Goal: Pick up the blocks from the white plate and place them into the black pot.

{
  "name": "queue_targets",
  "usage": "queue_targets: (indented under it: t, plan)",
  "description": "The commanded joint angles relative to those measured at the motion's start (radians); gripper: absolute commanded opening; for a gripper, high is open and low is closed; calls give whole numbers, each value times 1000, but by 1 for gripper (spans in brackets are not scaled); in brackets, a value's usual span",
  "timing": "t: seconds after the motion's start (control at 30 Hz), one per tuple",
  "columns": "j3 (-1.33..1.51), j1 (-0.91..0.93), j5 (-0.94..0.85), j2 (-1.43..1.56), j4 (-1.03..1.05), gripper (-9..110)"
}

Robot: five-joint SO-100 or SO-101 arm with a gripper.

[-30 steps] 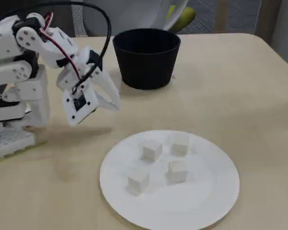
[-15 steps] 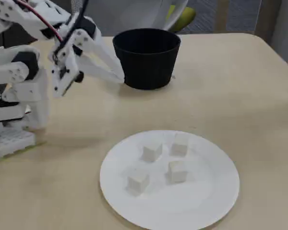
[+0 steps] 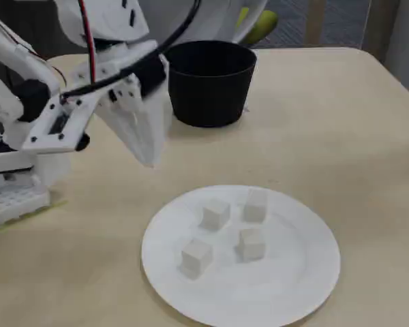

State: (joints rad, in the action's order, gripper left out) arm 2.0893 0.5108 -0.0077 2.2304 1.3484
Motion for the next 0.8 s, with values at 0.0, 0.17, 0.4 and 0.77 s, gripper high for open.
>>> queue_targets:
  t: [0.0,0.17,0.4,0.77]
  plan:
    - [-54,9,15,-100,-66,-2]
    - [-43,31,29,-172,-150,-2]
    - [-78,61,55,-308,-187,0]
    - [-195,87,-60,-503,-179,29]
